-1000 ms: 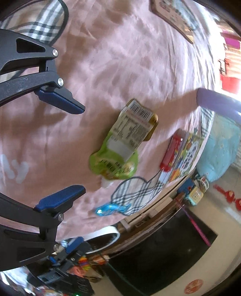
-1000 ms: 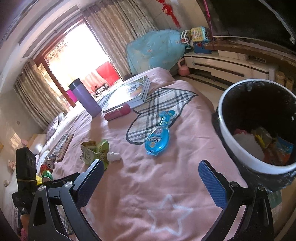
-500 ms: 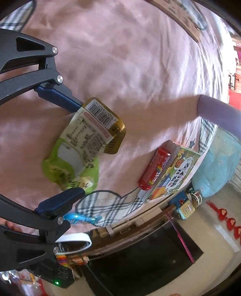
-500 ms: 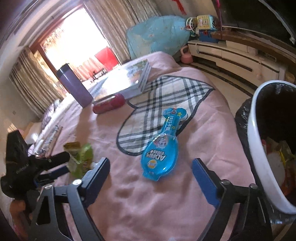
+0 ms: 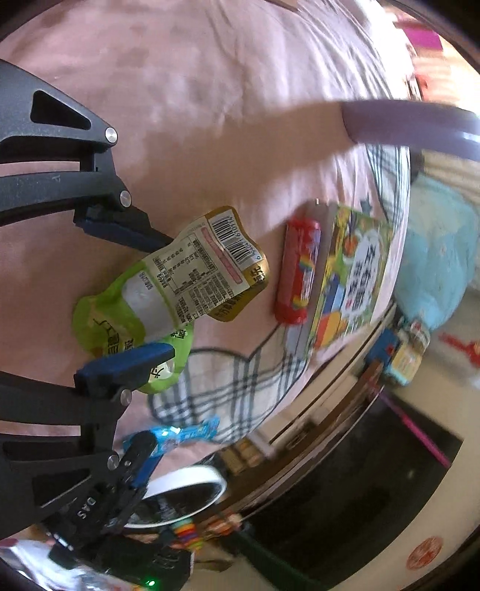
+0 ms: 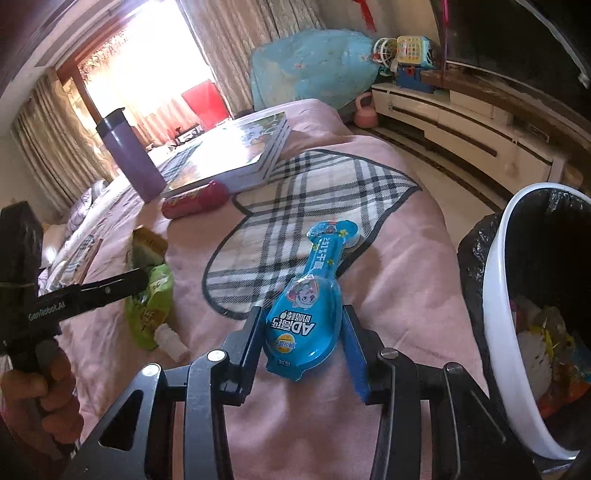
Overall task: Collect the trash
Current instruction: 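Grasp green drink pouch with left tool while right tool grasps blue toothpaste tube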
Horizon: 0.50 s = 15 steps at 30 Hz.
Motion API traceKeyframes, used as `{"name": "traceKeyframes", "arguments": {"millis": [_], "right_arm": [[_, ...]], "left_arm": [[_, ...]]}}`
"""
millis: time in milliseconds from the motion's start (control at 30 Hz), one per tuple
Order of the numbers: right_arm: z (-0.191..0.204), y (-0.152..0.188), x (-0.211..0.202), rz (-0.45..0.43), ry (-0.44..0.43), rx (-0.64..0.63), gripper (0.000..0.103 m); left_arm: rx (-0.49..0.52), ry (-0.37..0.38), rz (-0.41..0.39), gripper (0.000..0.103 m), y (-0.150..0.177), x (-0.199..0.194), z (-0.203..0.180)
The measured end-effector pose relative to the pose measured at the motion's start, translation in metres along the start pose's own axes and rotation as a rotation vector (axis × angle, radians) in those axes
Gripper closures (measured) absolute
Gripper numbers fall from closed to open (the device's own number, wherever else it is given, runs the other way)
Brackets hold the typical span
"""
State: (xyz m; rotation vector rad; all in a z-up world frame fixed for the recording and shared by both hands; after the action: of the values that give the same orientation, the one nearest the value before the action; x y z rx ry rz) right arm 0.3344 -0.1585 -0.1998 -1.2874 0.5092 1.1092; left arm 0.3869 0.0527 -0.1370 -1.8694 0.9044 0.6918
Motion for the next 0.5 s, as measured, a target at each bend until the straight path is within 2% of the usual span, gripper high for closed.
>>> {"name": "traceKeyframes", "arguments": {"millis": [100, 500], "right_arm": [[0.004, 0.004, -0.007, -0.008, -0.027, 0.009, 0.061], [0.002, 0.013, -0.066, -0.117, -0.076, 0.062, 0.061]], "left_arm": [[0.039, 0.054, 0.022, 0.056, 0.006, -0.01, -0.007], [0.17, 0.112, 0.026, 0.057, 0.04, -0.042, -0.05]]}}
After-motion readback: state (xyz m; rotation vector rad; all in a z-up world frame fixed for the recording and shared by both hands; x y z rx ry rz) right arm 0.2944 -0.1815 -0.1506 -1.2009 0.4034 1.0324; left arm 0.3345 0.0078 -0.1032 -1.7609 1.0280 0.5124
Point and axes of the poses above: each gripper's, at about its wrist camera, not at the fingertips, and x roughly the way its jaws point, z to its left, y to its underside, the point moved 8 cm from there along x, roughly the way its jaws point, and after that the axes turned 3 degrees about -x, right-handed, at the moved point
